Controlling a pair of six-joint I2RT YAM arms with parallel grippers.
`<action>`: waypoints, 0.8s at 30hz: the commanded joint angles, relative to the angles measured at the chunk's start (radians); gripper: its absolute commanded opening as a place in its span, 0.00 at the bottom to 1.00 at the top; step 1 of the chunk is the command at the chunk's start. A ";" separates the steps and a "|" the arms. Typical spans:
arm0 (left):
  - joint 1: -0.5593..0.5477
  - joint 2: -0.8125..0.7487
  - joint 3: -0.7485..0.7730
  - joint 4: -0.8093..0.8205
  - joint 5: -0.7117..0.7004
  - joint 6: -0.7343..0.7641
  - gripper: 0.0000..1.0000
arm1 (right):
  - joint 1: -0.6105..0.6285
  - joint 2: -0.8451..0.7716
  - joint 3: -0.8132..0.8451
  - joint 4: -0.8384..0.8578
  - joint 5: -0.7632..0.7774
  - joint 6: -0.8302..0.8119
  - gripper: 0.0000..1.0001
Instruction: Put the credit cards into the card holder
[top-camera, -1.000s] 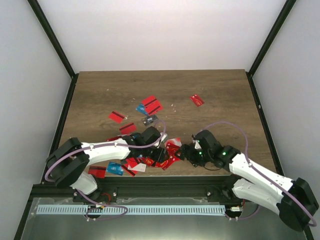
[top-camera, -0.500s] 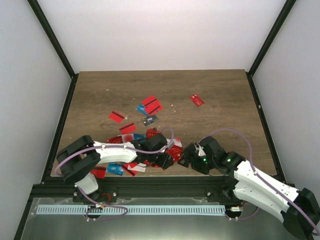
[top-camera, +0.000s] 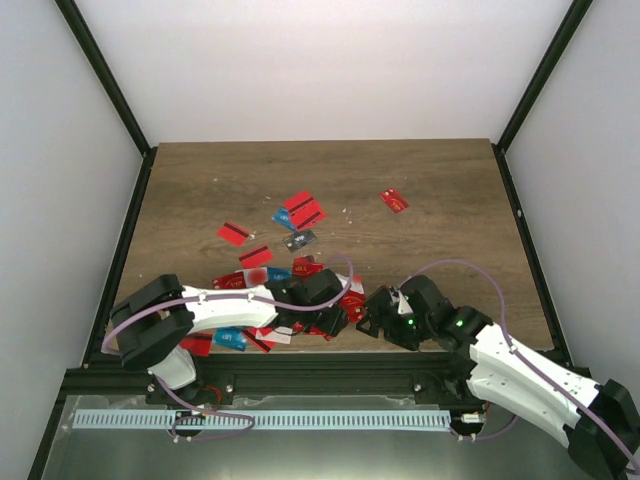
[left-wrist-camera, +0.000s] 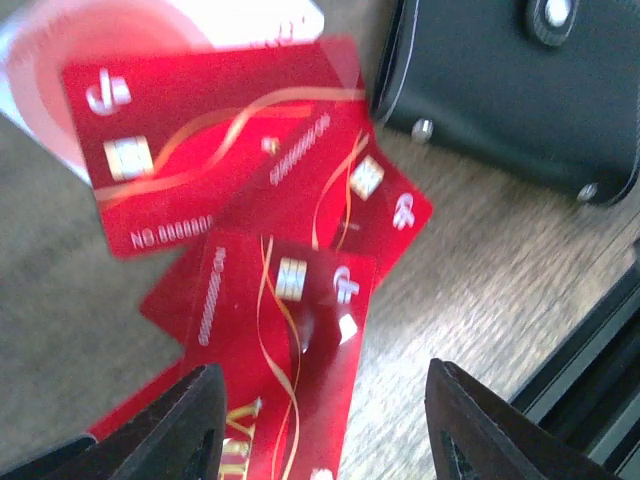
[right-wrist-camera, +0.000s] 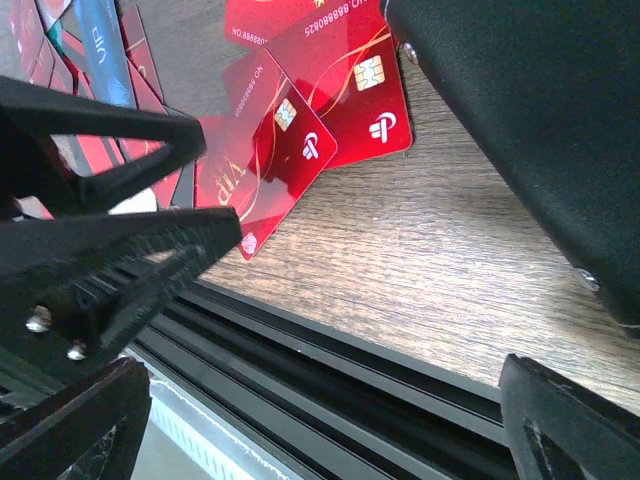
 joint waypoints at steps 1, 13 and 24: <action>0.021 0.027 0.076 -0.068 -0.082 0.058 0.57 | 0.008 -0.002 0.005 0.012 -0.011 -0.008 0.97; 0.036 0.113 0.059 -0.042 -0.017 0.055 0.59 | 0.008 -0.018 -0.005 -0.011 -0.020 -0.006 0.97; -0.047 0.044 -0.046 0.042 0.055 -0.021 0.59 | 0.008 -0.070 -0.064 -0.013 -0.093 0.044 0.97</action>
